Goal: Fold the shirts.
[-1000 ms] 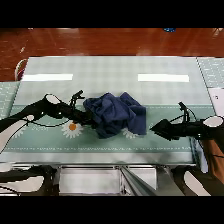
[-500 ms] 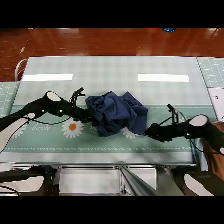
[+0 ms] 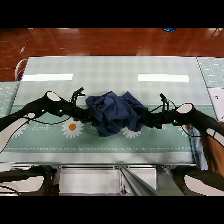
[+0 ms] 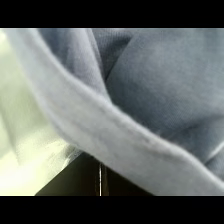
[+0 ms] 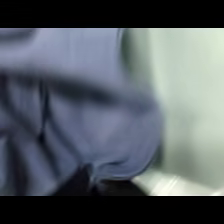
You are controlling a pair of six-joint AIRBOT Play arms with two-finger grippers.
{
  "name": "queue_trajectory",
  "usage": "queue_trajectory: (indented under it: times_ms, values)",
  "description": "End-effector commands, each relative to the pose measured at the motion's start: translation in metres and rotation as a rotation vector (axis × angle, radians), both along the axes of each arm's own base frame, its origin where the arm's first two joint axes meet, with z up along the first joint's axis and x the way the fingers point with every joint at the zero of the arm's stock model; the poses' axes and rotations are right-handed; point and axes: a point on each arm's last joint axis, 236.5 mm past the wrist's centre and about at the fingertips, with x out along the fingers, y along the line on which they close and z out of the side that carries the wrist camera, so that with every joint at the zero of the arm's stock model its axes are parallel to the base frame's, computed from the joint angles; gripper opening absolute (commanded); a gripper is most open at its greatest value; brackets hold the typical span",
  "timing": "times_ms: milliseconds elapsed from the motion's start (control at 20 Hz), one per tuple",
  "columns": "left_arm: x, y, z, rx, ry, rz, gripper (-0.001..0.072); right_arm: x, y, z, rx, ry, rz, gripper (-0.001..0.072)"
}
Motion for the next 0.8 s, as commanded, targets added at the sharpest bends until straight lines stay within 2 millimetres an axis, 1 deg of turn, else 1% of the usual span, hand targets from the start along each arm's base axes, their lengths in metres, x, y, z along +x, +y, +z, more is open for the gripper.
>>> queue_trajectory:
  times_ms: [0, 50, 100, 150, 200, 250, 300, 350, 400, 450, 500, 550, 600, 650, 700, 750]
  values:
    - [0.005, 0.001, 0.0, 0.001, -0.01, 0.014, 0.0015, 0.025, 0.012, 0.018, 0.033, -0.076, 0.058, 0.0029]
    - [0.011, 0.004, 0.005, -0.006, -0.019, 0.022, 0.0015, 0.027, 0.016, 0.029, 0.048, -0.097, 0.109, 0.0028]
    - [0.021, 0.007, 0.015, -0.021, -0.04, 0.036, 0.0015, 0.031, 0.02, 0.045, 0.057, -0.124, 0.169, 0.0028]
    - [0.037, 0.012, 0.034, -0.043, -0.084, 0.058, 0.0015, 0.041, 0.019, 0.065, 0.045, -0.17, 0.222, 0.0028]
    - [0.056, 0.019, 0.058, -0.063, -0.146, 0.083, 0.0015, 0.058, 0.013, 0.089, 0.013, -0.235, 0.246, 0.0028]
    - [0.079, 0.029, 0.093, -0.09, -0.228, 0.128, 0.0015, 0.082, 0.001, 0.123, -0.036, -0.32, 0.238, 0.0028]
    - [0.103, 0.042, 0.135, -0.119, -0.332, 0.183, 0.0015, 0.107, -0.013, 0.163, -0.083, -0.414, 0.217, 0.0028]
    - [0.121, 0.056, 0.181, -0.151, -0.436, 0.237, 0.0015, 0.13, -0.03, 0.215, -0.13, -0.531, 0.188, 0.0028]
    - [0.137, 0.073, 0.234, -0.186, -0.558, 0.294, 0.0015, 0.148, -0.047, 0.267, -0.172, -0.643, 0.153, 0.0028]
    - [0.144, 0.089, 0.284, -0.212, -0.671, 0.337, 0.0015, 0.158, -0.063, 0.325, -0.212, -0.762, 0.117, 0.0028]
    - [0.145, 0.106, 0.331, -0.222, -0.783, 0.371, 0.0015, 0.161, -0.077, 0.377, -0.246, -0.868, 0.088, 0.0028]
    - [0.141, 0.122, 0.377, -0.218, -0.893, 0.403, 0.0015, 0.156, -0.089, 0.428, -0.281, -0.972, 0.064, 0.0028]
    - [0.132, 0.137, 0.419, -0.204, -0.995, 0.43, 0.0015, 0.146, -0.096, 0.471, -0.307, -1.059, 0.049, 0.0028]
    - [0.122, 0.149, 0.453, -0.185, -1.085, 0.45, 0.0015, 0.131, -0.1, 0.511, -0.33, -1.142, 0.04, 0.0028]
    - [0.106, 0.158, 0.487, -0.161, -1.18, 0.466, 0.0015, 0.113, -0.102, 0.543, -0.353, -1.216, 0.03, 0.0028]
    - [0.091, 0.166, 0.514, -0.139, -1.252, 0.486, 0.0015, 0.096, -0.104, 0.567, -0.371, -1.278, 0.013, 0.0028]
